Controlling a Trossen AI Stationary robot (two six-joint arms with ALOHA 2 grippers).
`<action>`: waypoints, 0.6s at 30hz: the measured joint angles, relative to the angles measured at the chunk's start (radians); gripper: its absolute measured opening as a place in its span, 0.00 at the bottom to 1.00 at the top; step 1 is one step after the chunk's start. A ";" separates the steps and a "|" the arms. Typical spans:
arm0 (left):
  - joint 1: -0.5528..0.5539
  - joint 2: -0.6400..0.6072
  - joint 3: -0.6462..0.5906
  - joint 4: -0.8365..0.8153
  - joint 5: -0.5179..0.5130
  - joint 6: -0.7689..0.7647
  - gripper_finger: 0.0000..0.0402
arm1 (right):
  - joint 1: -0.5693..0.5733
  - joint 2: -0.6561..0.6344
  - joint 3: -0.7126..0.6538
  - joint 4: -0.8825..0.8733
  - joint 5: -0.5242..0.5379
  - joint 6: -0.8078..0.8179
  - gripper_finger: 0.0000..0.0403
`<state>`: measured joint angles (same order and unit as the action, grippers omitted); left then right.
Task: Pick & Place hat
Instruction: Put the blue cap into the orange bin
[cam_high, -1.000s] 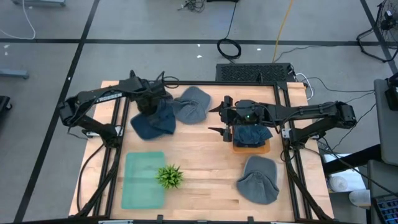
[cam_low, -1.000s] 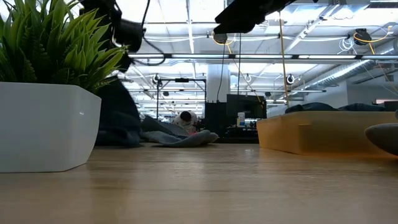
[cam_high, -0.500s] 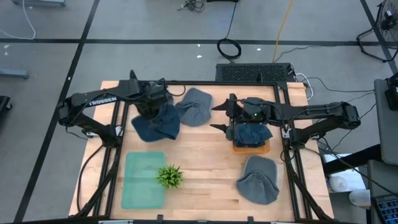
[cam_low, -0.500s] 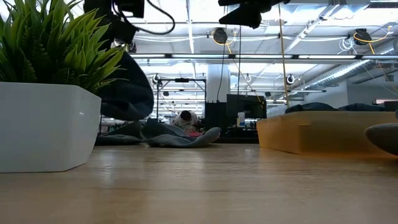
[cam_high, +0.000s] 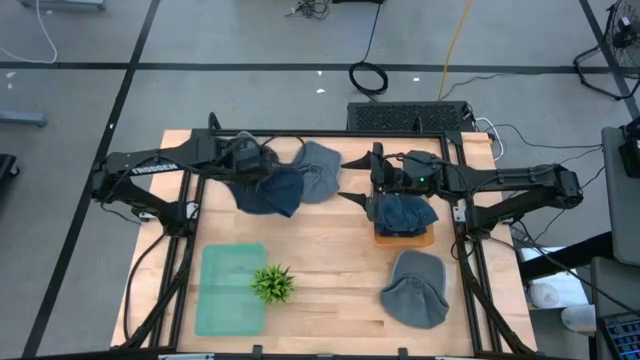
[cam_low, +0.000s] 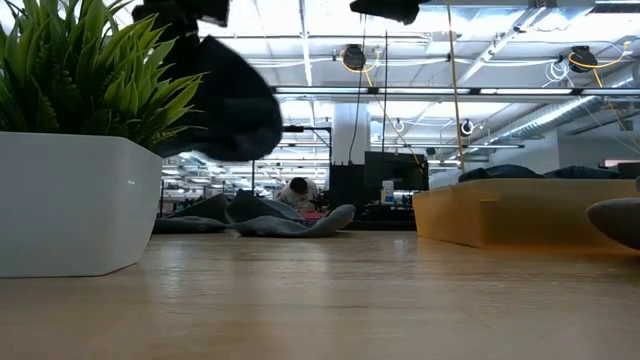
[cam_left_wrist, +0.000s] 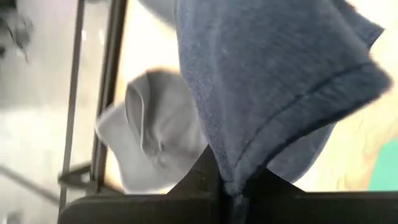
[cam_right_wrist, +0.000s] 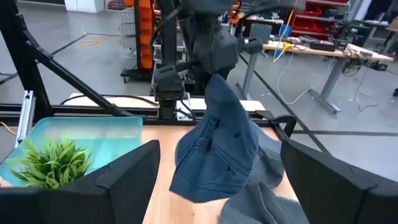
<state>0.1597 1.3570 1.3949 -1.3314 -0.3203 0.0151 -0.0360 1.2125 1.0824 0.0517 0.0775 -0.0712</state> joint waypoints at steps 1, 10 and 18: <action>-0.005 -0.015 0.000 0.024 0.000 0.011 0.02 | 0.000 0.000 0.000 0.004 0.000 -0.002 0.79; -0.039 -0.176 0.000 0.211 0.001 0.059 0.02 | -0.004 0.028 0.116 0.029 0.000 -0.073 0.79; -0.099 -0.262 0.000 0.390 0.000 0.114 0.02 | -0.020 0.095 0.421 -0.195 0.004 -0.120 0.79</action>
<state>0.0605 1.0955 1.3949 -0.9417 -0.3205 0.1288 -0.0562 1.3072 1.5030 -0.1436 0.0811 -0.1914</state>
